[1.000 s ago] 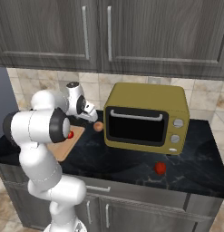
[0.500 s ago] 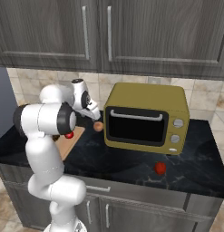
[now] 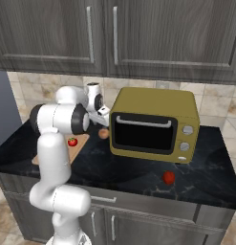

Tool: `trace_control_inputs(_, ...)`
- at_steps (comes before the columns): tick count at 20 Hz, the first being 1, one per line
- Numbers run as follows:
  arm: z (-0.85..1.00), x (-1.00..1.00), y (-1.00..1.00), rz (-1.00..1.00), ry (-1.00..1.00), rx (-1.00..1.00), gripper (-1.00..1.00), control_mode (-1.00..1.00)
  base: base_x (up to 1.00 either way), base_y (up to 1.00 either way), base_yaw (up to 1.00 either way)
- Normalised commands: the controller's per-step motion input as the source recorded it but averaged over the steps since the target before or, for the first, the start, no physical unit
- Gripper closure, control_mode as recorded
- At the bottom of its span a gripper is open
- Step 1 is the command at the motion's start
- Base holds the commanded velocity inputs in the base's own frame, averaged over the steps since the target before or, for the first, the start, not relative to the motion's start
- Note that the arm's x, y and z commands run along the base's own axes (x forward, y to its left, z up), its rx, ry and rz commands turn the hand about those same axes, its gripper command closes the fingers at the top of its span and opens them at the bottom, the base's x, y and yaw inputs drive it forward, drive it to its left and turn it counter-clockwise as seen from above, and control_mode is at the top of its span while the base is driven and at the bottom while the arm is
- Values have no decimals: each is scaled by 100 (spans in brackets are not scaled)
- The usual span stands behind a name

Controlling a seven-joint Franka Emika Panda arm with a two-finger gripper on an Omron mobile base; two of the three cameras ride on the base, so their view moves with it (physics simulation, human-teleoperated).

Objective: Place the avocado, onion, tomato, and bell pepper on the cutting board.

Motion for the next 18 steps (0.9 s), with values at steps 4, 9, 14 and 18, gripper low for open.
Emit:
trace_control_inputs(4,-23,18,-11,-6,10,1,-100,-100,0,0,0)
trace_control_inputs(9,-16,2,-2,-5,4,0,-100,-100,0,0,0)
trace_control_inputs(14,-22,-1,-19,-7,2,4,-100,-100,0,0,0)
trace_control_inputs(18,-21,-1,-13,-8,2,3,-100,-100,0,0,0)
